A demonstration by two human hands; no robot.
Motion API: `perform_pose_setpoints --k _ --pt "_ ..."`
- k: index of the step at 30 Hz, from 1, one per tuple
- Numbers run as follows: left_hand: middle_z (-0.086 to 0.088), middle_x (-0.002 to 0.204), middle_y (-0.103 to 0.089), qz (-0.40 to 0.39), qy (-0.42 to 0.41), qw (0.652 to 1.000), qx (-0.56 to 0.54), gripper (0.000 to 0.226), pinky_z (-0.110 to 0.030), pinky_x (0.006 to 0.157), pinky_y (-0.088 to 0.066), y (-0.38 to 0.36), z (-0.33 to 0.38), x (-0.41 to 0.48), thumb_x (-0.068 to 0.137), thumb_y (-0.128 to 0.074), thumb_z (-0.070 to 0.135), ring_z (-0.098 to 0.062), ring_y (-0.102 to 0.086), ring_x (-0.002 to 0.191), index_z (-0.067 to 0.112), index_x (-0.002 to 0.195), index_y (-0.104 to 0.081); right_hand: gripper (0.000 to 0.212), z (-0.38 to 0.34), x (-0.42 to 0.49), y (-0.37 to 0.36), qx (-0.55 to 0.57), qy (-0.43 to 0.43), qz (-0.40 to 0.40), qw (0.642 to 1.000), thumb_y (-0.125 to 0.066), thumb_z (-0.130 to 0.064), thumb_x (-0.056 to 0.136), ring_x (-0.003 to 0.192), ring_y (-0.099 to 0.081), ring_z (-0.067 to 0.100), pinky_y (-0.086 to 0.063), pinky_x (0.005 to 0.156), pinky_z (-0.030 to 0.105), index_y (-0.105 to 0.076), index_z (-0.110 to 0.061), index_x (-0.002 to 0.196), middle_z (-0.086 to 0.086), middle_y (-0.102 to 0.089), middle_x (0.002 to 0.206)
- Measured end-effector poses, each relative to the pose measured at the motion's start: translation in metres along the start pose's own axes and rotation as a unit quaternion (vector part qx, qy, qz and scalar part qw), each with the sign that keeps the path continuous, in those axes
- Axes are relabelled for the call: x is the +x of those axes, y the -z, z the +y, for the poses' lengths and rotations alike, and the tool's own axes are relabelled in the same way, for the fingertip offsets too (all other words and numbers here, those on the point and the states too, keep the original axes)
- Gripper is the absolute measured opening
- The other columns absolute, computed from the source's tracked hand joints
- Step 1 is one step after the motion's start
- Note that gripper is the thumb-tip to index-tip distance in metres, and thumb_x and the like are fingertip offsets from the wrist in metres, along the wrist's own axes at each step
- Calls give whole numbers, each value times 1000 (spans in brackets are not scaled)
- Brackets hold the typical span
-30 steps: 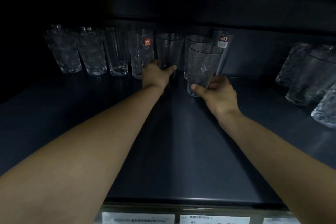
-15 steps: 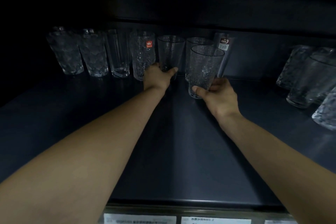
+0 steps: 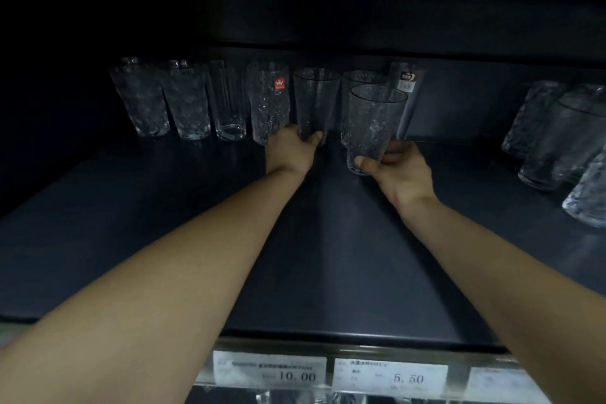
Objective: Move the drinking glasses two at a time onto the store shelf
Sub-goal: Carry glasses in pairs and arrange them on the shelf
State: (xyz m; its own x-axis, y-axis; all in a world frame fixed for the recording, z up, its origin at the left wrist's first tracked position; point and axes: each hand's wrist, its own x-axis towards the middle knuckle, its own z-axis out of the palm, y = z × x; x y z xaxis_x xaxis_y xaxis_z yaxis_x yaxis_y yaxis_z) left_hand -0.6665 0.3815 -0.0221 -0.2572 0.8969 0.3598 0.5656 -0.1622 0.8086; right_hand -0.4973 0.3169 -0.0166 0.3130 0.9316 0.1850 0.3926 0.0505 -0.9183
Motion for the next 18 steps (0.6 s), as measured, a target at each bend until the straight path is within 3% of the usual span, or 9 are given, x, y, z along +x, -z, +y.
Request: perform_pose_setpoints --k 3,6,9,11,13,15,18 --pt "-15 98 -72 -7 -6 1000 -20 31 -27 78 -51 11 0 -18 94 -62 30 -27 -67 94 2 99 -72 61 -5 -10 8 27 -27 -6 999 -83 -42 75 102 -60 10 -46 91 22 -53 -21 124 -9 -64 107" --pt "-8 104 -73 -65 11 998 -13 23 -18 78 -44 25 7 -38 93 -61 25 -20 -66 97 11 106 -74 61 -8 -24 28 63 -72 -40 995 -80 -52 74 110 -60 15 -47 99 29 -58 -19 119 -4 -64 117" --pt "2 105 -70 -171 43 984 -6 18 -17 72 -43 45 29 -61 91 -64 23 -11 -62 92 17 106 -72 36 -12 -51 60 73 -92 -95 989 -80 -48 76 108 -63 17 -48 104 35 -64 -23 97 0 -69 110" --pt "9 100 -65 -241 60 968 -22 18 -15 65 -41 59 49 -85 90 -66 25 -3 -56 86 21 107 -69 26 -13 -75 82 63 -83 -93 990 -79 -41 80 104 -65 14 -50 101 31 -71 -22 95 -3 -72 102" --pt "13 99 -63 -290 49 955 -30 16 -13 68 -40 68 67 -115 90 -67 28 0 -56 90 26 106 -68 22 -15 -104 109 65 -57 -64 994 -79 -35 81 98 -67 6 -52 90 21 -74 -21 97 -9 -74 96" --pt "12 103 -67 -304 12 951 -52 13 -11 74 -41 74 84 -144 89 -69 27 -1 -60 98 28 102 -69 18 -16 -136 140 71 -33 -36 996 -78 -28 83 90 -68 -3 -48 77 8 -73 -22 99 -13 -75 92" --pt "16 99 -69 -313 -6 941 -126 11 -1 70 -41 79 113 -185 90 -69 21 12 -62 88 26 99 -71 20 -9 -181 189 74 -24 11 997 -77 -23 83 92 -68 -6 -48 74 7 -72 -24 103 -16 -75 96"
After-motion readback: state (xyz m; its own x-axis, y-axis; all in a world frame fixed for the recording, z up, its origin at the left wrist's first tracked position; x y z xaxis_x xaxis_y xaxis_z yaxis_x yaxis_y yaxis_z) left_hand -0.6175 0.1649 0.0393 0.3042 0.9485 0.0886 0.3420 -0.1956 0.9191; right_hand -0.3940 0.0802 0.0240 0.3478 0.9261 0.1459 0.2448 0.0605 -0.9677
